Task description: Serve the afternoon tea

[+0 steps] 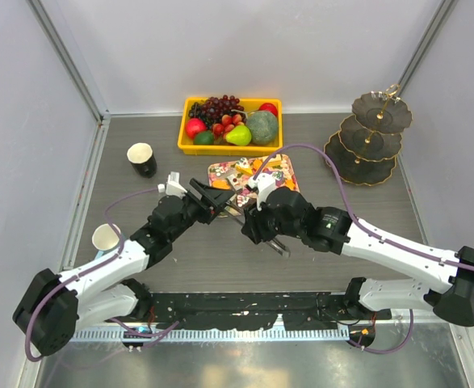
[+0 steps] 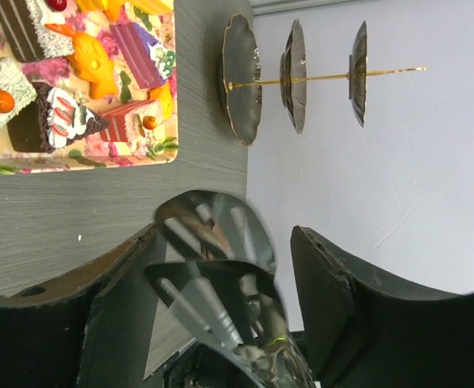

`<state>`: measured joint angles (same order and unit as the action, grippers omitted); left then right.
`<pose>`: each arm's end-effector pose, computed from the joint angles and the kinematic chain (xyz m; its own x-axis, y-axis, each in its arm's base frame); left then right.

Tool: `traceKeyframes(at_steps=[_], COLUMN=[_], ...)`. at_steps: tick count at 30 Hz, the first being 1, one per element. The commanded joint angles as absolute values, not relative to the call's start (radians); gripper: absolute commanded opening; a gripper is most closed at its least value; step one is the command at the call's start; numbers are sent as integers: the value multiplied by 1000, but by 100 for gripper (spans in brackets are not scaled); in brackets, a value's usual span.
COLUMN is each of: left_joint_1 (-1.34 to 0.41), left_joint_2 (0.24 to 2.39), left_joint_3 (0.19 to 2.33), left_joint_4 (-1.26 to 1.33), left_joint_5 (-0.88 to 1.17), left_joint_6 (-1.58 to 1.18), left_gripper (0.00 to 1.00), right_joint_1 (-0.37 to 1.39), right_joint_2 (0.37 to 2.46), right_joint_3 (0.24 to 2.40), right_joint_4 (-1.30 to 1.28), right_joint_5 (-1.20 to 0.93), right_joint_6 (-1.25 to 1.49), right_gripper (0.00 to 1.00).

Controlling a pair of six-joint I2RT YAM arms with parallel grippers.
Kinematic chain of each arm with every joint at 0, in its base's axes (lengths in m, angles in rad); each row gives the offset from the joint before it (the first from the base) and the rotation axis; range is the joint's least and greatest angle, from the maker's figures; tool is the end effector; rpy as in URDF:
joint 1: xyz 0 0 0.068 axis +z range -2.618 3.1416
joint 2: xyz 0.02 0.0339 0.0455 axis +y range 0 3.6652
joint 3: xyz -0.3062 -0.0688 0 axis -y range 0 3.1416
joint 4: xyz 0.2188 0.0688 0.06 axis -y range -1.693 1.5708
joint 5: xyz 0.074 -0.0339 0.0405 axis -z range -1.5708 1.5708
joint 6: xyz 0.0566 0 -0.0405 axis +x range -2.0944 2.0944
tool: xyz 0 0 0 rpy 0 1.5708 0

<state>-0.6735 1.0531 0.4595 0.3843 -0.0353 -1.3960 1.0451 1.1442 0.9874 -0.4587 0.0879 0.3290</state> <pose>0.1663 -0.1301 0.2798 -0.6155 -0.7679 -0.1773 -0.0562 0.2672 -0.9620 0.1173 0.1923 0.3421 -0.5410 -0.2911 -0.7891 -0.6878 0.6931 0.2158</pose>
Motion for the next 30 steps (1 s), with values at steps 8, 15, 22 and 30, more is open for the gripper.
traceKeyframes(at_steps=[8,15,22,30], left_joint_1=[-669,-669,-670,-672], left_joint_2=[1005,1015,1045,1060], left_joint_3=[477,472,474,474], left_joint_4=[403,387,385,454], left_joint_5=[-32,-22,-9,-6], left_joint_6=[-1361,-1382,-1405,-1430], left_gripper=[71,78,80,46], right_joint_1=[1048,1048,1046,1048], right_joint_2=[1183,1158,1126,1132], right_joint_3=[1034,1019,994,976], right_joint_4=[-456,-428,-379,-379], right_joint_5=[55,71,71,57], right_joint_6=[302,308,324,325], right_gripper=[44,40,36,37])
